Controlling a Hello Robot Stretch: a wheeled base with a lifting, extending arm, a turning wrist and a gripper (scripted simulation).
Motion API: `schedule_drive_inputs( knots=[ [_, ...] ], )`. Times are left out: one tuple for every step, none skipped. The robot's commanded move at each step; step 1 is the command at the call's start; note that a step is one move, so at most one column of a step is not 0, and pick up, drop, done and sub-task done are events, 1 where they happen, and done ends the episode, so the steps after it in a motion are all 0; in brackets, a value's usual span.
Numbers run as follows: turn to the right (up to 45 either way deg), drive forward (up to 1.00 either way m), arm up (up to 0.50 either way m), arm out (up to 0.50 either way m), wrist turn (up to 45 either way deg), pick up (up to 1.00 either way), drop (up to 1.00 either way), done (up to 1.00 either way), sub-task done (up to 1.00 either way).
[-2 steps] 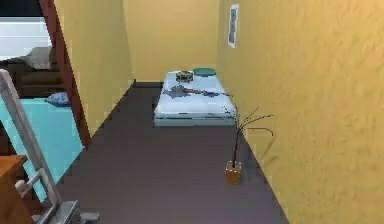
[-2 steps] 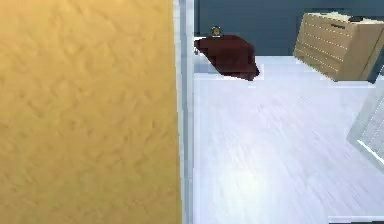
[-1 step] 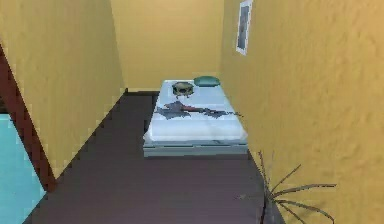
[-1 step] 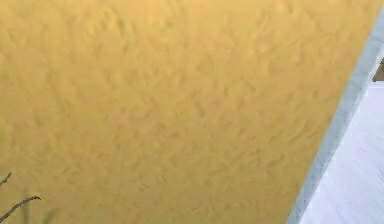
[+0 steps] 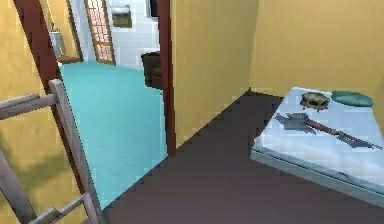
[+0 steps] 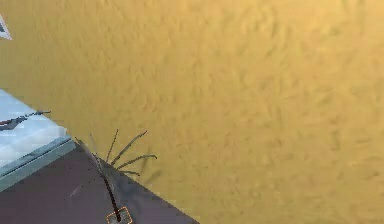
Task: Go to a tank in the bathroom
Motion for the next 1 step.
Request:
schedule_drive_inputs(
  knots=[
    [0.0,0.50,0.00,0.00,0.0,0.00,0.00,0.00,0.00]
  ],
)
